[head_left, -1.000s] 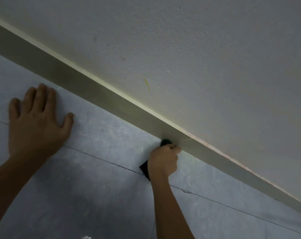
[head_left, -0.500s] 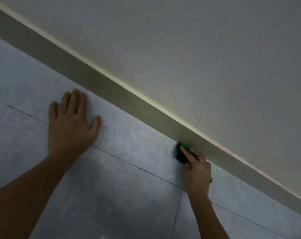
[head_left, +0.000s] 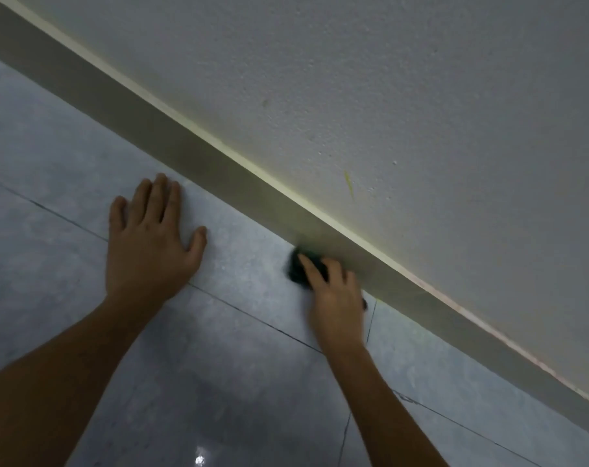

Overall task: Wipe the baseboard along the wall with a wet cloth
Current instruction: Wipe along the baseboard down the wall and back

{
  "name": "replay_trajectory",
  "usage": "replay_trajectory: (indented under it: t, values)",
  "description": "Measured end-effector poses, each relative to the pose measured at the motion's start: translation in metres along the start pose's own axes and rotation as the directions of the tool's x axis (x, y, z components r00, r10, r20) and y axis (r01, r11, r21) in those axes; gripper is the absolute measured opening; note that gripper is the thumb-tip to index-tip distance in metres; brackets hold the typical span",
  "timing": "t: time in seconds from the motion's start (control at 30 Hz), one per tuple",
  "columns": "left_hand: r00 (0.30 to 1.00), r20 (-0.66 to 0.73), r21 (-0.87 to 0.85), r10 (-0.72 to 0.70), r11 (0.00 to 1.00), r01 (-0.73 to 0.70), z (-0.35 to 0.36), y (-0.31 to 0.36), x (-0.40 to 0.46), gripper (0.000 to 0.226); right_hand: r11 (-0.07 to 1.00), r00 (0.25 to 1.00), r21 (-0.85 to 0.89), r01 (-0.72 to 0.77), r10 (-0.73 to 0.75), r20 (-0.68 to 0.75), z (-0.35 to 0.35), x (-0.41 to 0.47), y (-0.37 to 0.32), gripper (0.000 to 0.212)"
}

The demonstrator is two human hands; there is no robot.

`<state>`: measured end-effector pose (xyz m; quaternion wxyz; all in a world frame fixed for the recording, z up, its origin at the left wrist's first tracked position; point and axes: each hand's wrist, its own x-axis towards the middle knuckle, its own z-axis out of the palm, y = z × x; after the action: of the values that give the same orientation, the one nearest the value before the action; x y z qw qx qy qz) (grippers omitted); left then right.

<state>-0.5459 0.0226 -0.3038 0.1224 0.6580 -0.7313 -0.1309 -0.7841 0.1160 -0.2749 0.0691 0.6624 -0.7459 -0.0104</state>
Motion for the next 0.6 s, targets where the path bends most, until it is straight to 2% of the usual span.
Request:
replay_trajectory:
  t: [0.1, 0.2, 0.27, 0.3, 0.37, 0.43, 0.53, 0.6]
  values:
    - [1.0, -0.019, -0.004, 0.005, 1.0, -0.005, 0.0, 0.001, 0.004, 0.077, 0.988, 0.99, -0.068, -0.139, 0.139, 0.004, 0.0, -0.021, 0.037, 0.067]
    - [1.0, -0.019, -0.004, -0.002, 1.0, 0.002, 0.002, -0.001, 0.003, 0.076, 0.972, 0.974, -0.067, -0.226, 0.228, 0.015, 0.003, -0.017, 0.01, 0.067]
    - [1.0, -0.016, -0.012, -0.002, 1.0, 0.002, 0.001, -0.001, 0.002, 0.077, 0.973, 0.974, -0.044, -0.227, 0.228, 0.018, -0.001, -0.005, -0.021, 0.069]
    - [1.0, -0.017, -0.013, -0.001, 1.0, 0.001, 0.001, -0.001, 0.002, 0.077, 0.986, 0.986, -0.02, -0.168, 0.169, 0.009, -0.003, 0.004, -0.035, 0.07]
    - [1.0, -0.015, -0.009, 0.001, 1.0, -0.001, 0.001, 0.001, 0.001, 0.077, 0.999, 0.998, -0.008, 0.04, -0.04, -0.042, -0.007, 0.028, -0.054, 0.064]
    - [1.0, -0.017, 0.005, -0.001, 1.0, 0.001, 0.001, 0.002, 0.0, 0.077, 0.971, 0.961, -0.09, 0.222, -0.233, -0.148, -0.015, 0.048, -0.063, 0.045]
    - [1.0, -0.014, 0.018, 0.001, 1.0, -0.001, 0.002, 0.001, 0.002, 0.077, 0.957, 0.913, -0.151, 0.248, -0.283, -0.295, -0.03, 0.053, -0.049, 0.047]
    - [1.0, -0.017, 0.022, -0.001, 1.0, 0.001, 0.003, -0.001, 0.002, 0.076, 0.941, 0.897, -0.226, 0.251, -0.314, -0.312, -0.026, 0.043, -0.025, 0.047]
